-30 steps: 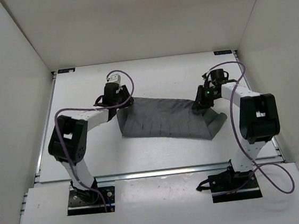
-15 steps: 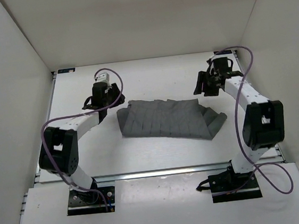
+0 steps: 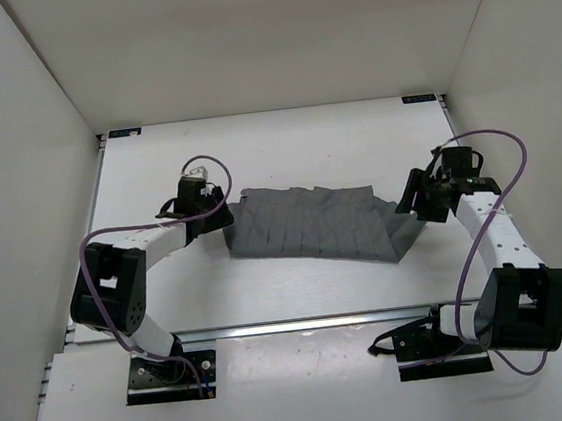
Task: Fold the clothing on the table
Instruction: Fold the skirt
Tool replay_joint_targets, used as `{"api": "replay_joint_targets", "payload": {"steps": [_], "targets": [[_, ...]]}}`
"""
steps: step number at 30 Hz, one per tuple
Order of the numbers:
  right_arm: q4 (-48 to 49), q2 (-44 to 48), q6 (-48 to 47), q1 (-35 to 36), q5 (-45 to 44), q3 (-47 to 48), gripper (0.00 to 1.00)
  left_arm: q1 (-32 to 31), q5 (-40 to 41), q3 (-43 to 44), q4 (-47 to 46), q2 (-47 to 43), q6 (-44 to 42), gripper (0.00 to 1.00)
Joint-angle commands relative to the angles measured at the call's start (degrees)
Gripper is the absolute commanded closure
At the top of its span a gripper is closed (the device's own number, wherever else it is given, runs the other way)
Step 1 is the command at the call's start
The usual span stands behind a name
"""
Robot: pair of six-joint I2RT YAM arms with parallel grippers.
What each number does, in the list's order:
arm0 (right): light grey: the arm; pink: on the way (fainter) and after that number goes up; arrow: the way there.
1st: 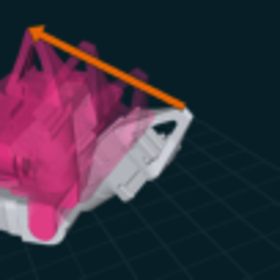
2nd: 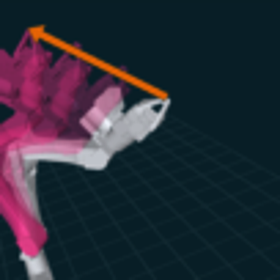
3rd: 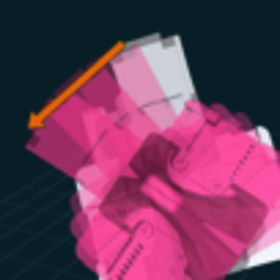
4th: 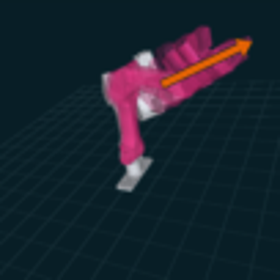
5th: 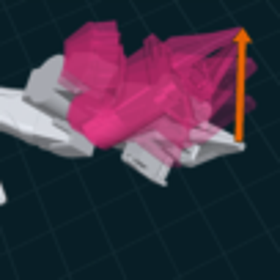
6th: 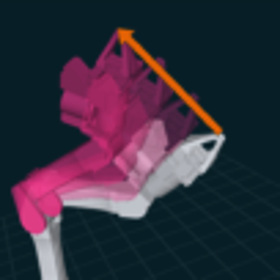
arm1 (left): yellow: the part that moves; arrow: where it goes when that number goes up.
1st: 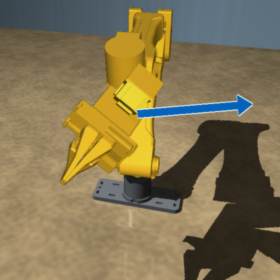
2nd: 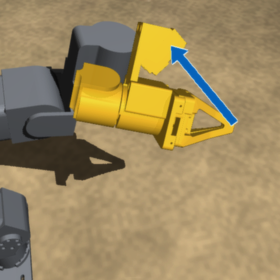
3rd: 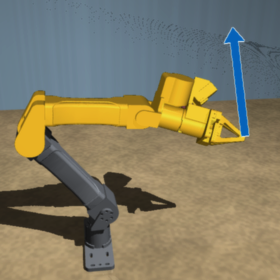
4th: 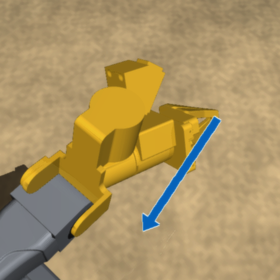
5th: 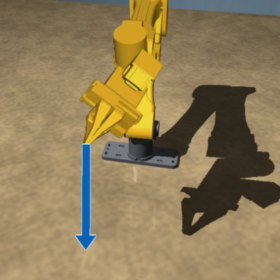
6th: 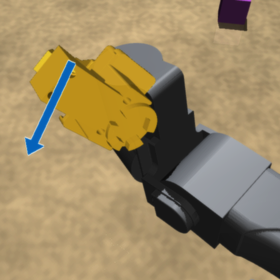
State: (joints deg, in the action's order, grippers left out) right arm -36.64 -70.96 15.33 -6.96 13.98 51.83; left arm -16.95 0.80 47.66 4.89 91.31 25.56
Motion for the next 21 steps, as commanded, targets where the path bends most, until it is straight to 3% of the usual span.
{"api": "replay_joint_targets", "payload": {"steps": [1, 4, 7, 13, 21], "targets": [[-2.03, 1.0, -0.92, -0.34, 0.88, -1.64, 0.45, -0.89, -1.85, -0.64, -0.4, 0.71, 0.37, 0.32], [-1.68, 0.82, -0.83, -0.42, 2.01, -3.23, 0.43, -1.51, -2.02, 1.46, 2.05, 3.52, -0.16, 0.37], [-2.03, 0.73, -0.74, -0.69, 2.1, -3.23, 0.44, -1.51, -2.73, 1.83, 1.97, 5.81, 0.1, 0.5], [-1.59, 1.0, -1.53, -2.0, 2.46, -4.37, 0.43, -1.59, -1.94, 0.77, -0.58, 6.69, 2.38, 1.0], [-2.73, -2.95, -2.76, -3.06, 0.7, -4.46, 0.48, 0.16, -1.76, -4.67, 0.47, 0.9, 3.97, 1.0]]}}
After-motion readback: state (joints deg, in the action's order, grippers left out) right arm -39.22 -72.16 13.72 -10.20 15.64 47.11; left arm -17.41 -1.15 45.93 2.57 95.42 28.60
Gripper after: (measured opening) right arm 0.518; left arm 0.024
